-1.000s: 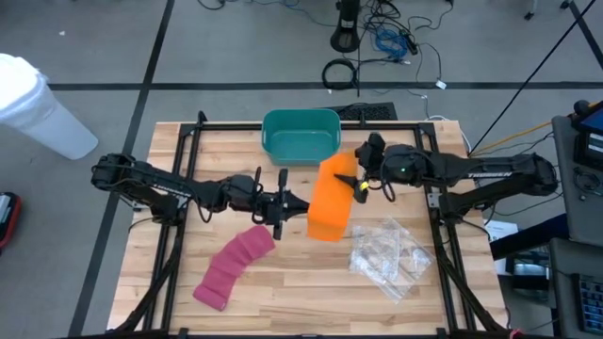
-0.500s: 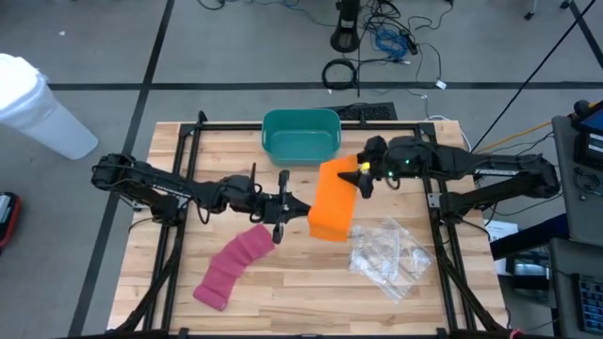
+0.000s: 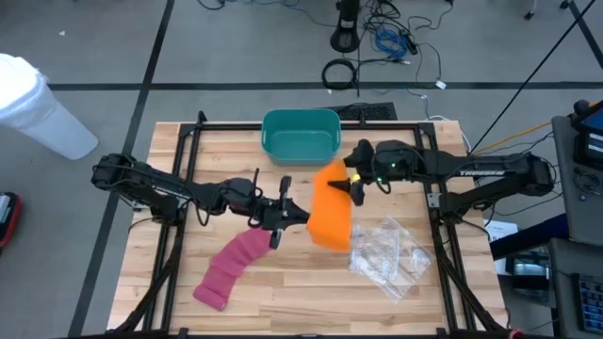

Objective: Roll bandage
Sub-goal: Roll the orange bandage

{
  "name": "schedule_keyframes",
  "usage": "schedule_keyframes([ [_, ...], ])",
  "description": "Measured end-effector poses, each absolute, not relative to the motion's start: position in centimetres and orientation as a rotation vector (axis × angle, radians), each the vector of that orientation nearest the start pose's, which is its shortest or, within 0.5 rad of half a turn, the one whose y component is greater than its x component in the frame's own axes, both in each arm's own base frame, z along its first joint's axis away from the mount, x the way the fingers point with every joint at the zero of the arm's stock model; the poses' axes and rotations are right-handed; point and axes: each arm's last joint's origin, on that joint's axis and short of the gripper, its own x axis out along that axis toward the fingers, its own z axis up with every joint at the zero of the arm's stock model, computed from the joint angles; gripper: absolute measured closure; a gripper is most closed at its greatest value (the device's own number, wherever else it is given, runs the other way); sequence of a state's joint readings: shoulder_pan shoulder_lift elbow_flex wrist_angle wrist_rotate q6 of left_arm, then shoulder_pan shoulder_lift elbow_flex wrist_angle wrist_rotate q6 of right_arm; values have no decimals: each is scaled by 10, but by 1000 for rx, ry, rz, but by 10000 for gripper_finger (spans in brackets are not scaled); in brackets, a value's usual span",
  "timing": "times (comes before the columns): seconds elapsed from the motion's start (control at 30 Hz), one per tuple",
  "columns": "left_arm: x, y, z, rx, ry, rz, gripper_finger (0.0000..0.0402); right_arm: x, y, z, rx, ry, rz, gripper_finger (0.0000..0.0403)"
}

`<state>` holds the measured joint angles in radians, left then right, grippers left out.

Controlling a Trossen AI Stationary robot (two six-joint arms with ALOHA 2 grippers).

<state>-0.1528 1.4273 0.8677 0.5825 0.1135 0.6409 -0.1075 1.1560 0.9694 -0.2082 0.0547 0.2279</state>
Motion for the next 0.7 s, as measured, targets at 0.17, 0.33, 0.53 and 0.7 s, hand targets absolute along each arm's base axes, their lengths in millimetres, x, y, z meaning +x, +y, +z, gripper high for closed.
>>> schedule_keyframes([
  [0.17,310,-53,296,611,-126,-237,389,253,-22,281,160,552,-259,103],
  [0.33,304,-53,305,556,-147,-234,389,249,-3,259,100,560,-205,103],
  [0.53,305,-52,304,559,-147,-231,389,246,6,289,59,372,-173,103],
  [0.7,306,-52,303,561,-140,-247,389,234,5,320,134,212,-171,103],
])
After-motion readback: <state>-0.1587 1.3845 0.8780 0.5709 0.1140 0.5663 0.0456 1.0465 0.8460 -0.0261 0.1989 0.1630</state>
